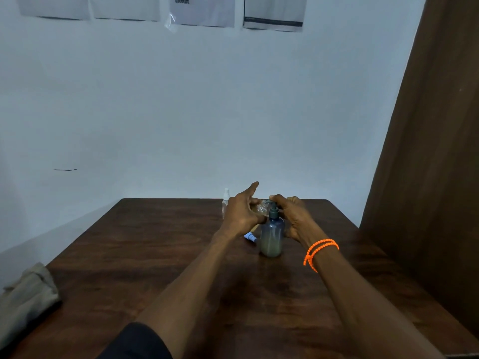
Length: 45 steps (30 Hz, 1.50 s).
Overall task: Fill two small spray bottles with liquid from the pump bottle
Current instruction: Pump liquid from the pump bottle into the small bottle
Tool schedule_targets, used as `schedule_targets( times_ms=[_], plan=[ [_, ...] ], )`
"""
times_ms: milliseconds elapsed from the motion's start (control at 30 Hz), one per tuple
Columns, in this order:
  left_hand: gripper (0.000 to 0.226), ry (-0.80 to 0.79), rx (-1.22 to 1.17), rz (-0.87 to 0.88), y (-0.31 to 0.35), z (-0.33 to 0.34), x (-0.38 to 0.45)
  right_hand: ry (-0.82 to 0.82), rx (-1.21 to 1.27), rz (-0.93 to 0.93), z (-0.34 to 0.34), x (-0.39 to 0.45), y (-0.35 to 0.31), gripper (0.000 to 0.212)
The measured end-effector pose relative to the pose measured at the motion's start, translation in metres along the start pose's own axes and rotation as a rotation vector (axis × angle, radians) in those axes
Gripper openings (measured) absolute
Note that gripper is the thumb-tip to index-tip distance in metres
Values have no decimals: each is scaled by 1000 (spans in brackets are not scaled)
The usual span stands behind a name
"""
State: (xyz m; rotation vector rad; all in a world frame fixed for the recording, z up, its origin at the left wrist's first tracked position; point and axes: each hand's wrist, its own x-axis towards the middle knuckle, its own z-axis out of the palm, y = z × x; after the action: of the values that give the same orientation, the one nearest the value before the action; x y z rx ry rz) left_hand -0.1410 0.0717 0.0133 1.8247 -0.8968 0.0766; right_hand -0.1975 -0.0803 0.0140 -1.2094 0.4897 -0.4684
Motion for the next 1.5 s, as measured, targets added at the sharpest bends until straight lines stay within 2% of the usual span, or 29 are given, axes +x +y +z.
schedule_targets(
  times_ms=[333, 800, 1000, 1100, 1233, 1500],
  plan=[
    [107, 17, 0, 0, 4, -3, -3, -9, -43, 26, -2, -10, -14, 37],
    [107, 24, -1, -14, 3, -1, -2, -20, 56, 49, -4, -9, -3, 50],
    [105, 14, -9, -2, 4, 0, -7, -13, 32, 36, -3, -11, -5, 44],
    [107, 23, -8, -2, 5, -1, -7, 2, -41, 20, -3, -8, -10, 45],
    [107, 12, 13, -5, 5, -3, -5, 0, 16, 42, -2, -6, -2, 51],
    [107, 31, -12, -19, 6, -3, -6, -1, -36, 43, -5, -10, -11, 43]
  ],
)
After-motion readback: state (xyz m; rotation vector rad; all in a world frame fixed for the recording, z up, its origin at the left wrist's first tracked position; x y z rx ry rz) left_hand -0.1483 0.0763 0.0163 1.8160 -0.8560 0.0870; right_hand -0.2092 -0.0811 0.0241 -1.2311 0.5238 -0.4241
